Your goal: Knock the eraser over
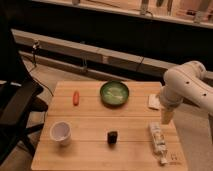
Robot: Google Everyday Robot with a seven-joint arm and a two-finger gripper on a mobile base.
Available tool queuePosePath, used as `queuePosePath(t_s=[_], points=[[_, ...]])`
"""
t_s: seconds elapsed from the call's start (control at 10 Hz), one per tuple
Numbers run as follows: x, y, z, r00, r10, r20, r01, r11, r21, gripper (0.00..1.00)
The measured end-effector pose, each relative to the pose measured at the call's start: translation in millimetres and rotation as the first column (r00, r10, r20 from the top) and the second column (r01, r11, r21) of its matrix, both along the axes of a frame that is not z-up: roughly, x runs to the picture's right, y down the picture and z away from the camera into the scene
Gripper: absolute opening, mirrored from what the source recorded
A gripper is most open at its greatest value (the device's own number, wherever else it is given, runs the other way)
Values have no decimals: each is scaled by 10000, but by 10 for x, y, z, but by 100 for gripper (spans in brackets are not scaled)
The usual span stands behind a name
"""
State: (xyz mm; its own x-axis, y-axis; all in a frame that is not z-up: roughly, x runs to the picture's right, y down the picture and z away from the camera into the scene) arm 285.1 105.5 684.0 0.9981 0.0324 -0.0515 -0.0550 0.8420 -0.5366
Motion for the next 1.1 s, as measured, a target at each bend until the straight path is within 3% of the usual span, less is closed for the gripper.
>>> queuePosePath(t_s=[1.1], points=[[0, 0, 0, 10000, 0, -1, 0, 10000, 0, 80]])
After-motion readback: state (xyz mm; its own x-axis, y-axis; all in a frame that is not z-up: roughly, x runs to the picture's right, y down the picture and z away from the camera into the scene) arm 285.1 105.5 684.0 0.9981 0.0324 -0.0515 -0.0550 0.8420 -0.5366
